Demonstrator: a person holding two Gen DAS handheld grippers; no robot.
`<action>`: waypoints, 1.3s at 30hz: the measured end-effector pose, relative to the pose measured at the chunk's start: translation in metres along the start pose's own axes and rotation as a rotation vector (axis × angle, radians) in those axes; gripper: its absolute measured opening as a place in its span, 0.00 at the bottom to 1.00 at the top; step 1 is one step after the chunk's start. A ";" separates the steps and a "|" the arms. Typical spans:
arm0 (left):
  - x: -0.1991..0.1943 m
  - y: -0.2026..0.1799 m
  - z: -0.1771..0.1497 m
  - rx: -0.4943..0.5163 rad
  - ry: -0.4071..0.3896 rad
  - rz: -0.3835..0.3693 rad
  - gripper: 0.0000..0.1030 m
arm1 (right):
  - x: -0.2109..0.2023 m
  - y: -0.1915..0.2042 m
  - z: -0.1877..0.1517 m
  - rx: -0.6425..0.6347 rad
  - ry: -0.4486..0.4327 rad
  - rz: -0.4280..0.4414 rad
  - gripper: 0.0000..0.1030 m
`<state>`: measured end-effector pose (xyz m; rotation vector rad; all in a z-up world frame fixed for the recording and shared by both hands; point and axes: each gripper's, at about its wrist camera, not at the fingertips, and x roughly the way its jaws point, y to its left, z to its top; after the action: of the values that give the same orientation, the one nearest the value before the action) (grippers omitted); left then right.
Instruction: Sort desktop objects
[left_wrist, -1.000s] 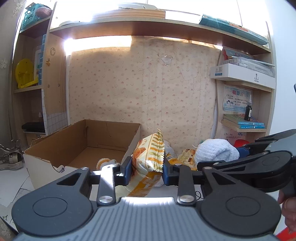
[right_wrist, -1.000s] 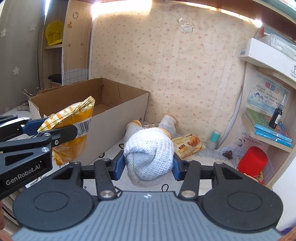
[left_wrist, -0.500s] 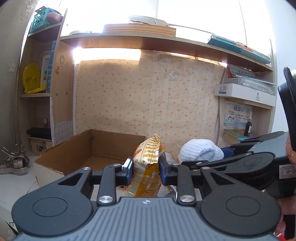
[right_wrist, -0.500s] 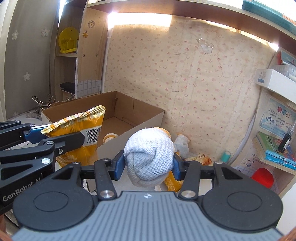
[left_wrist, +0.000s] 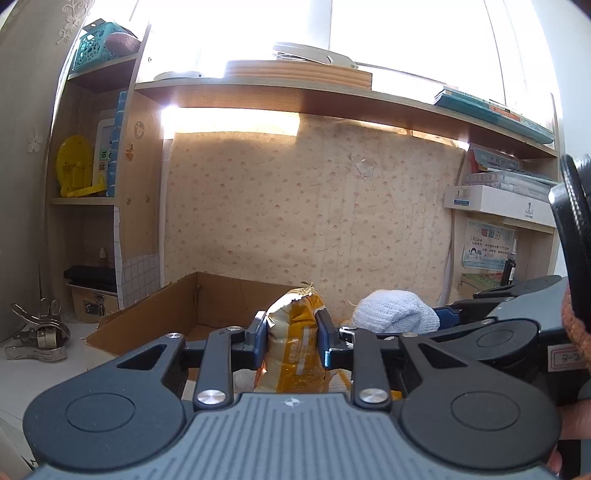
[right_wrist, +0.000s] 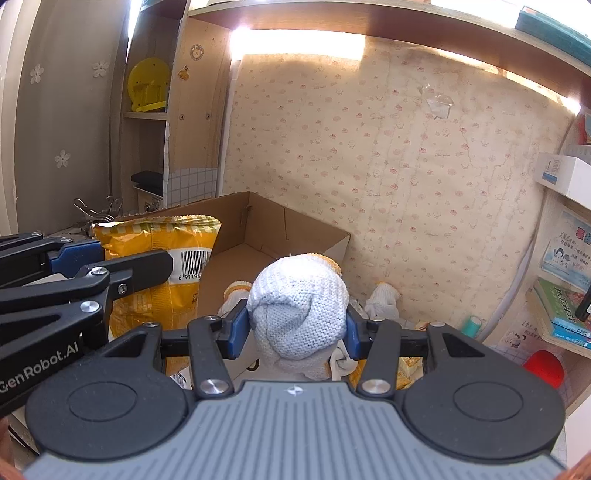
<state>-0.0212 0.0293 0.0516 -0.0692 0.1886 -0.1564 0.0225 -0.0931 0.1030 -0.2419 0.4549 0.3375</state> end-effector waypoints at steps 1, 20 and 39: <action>0.001 0.002 0.001 -0.005 -0.002 -0.001 0.27 | 0.003 0.002 0.002 0.000 0.000 0.007 0.48; 0.048 0.072 0.026 -0.033 0.004 0.087 0.23 | 0.068 0.034 0.037 -0.003 0.016 0.089 0.48; 0.123 0.104 0.035 -0.055 0.085 0.117 0.21 | 0.135 0.048 0.035 -0.003 0.103 0.114 0.48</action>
<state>0.1205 0.1140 0.0544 -0.1063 0.2810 -0.0379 0.1321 -0.0029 0.0631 -0.2373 0.5707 0.4381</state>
